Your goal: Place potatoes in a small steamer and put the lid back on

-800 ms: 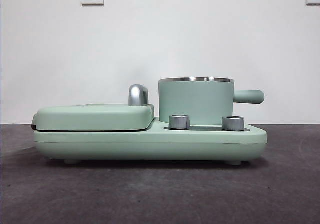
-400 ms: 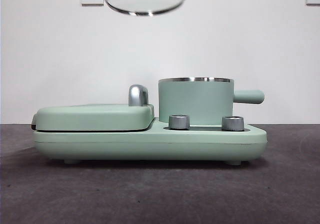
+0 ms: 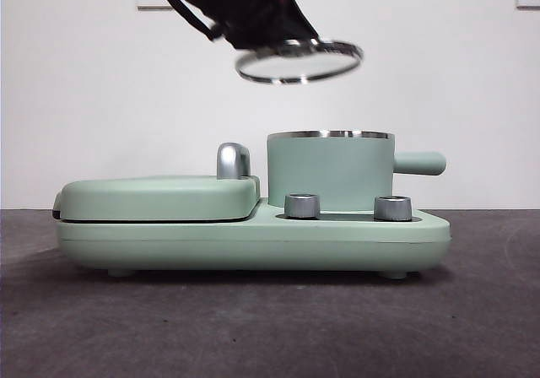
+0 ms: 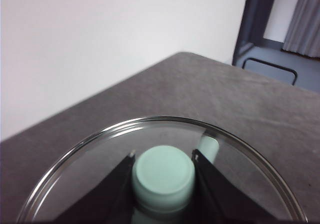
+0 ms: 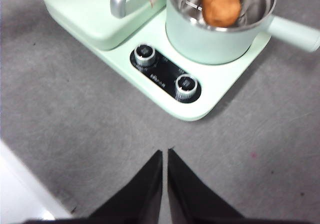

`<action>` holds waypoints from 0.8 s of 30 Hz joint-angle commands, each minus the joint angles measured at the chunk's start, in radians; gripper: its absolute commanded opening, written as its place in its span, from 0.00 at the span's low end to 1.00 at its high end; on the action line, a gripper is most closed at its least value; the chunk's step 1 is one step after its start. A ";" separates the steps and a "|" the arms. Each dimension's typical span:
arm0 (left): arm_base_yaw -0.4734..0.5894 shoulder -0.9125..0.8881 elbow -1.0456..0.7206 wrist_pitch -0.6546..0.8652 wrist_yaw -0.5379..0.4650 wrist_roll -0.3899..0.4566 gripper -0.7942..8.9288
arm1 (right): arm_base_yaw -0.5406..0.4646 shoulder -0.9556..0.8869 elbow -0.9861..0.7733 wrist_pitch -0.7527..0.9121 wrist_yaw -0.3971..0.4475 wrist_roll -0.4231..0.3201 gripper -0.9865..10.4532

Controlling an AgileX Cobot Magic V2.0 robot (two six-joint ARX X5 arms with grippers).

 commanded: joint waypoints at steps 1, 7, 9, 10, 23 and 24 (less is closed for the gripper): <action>-0.022 0.043 0.028 0.072 0.006 -0.003 0.10 | 0.006 -0.004 -0.003 0.002 0.001 0.022 0.10; -0.038 0.112 0.029 0.126 0.006 -0.004 0.10 | 0.006 -0.003 -0.003 -0.028 0.000 0.022 0.10; -0.043 0.127 0.029 0.134 0.006 -0.004 0.10 | 0.006 -0.003 -0.003 -0.033 0.001 0.022 0.10; -0.043 0.134 0.029 0.139 0.006 -0.004 0.10 | 0.006 -0.003 -0.003 -0.036 0.000 0.022 0.10; -0.042 0.160 0.029 0.145 0.006 0.013 0.10 | 0.006 -0.003 -0.003 -0.043 0.000 0.023 0.10; -0.042 0.161 0.029 0.145 0.006 0.013 0.10 | 0.006 -0.003 -0.003 -0.043 0.000 0.023 0.10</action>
